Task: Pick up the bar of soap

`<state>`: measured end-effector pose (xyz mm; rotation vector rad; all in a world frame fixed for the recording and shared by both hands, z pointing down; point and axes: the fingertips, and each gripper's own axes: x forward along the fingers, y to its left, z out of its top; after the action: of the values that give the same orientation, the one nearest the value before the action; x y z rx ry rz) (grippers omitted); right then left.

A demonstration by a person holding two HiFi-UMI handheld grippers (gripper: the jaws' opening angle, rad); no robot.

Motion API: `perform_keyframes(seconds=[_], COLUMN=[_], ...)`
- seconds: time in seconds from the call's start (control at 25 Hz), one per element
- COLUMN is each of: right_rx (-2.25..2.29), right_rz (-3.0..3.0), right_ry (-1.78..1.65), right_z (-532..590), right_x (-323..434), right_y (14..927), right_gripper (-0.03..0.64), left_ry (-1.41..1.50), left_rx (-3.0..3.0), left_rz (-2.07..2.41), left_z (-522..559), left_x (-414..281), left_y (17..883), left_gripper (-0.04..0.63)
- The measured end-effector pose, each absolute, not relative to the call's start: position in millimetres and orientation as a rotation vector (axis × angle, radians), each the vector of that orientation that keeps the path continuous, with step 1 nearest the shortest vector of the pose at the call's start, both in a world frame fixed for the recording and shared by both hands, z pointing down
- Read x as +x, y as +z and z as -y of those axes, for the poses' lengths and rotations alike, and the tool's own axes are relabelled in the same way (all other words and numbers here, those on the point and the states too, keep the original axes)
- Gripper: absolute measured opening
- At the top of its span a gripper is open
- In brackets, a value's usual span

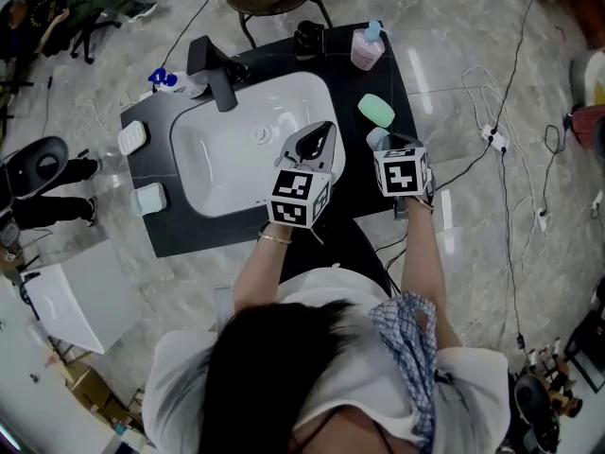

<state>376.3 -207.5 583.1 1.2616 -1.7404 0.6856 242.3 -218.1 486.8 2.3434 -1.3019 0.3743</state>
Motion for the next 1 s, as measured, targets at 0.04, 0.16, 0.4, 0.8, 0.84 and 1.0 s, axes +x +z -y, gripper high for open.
perform_keyframes(seconds=[0.04,0.16,0.4,0.8,0.84,1.0], right_rx=[1.264,1.279,1.315,1.41,1.403,1.359], right_rz=[1.746,1.777,2.128,2.333,2.348,2.418], right_ry=[0.684,0.693,0.729,0.661,0.645,0.636], right_z=[209,213,219,215,213,204], right_x=[375,374,363,336,329,291], right_y=[584,580,500,443,442,436], right_gripper=[0.018,0.02,0.129,0.129,0.129,0.129], left_ry=[0.374,0.37,0.32,0.245,0.254,0.252], left_rx=[2.342,2.338,2.332,2.35,2.347,2.323], left_rz=[1.304,1.308,1.329,1.376,1.382,1.419], left_z=[219,219,220,209,206,188], left_x=[242,240,232,207,204,180], left_y=[487,486,476,445,446,442], left_gripper=[0.011,0.011,0.011,0.011,0.011,0.011])
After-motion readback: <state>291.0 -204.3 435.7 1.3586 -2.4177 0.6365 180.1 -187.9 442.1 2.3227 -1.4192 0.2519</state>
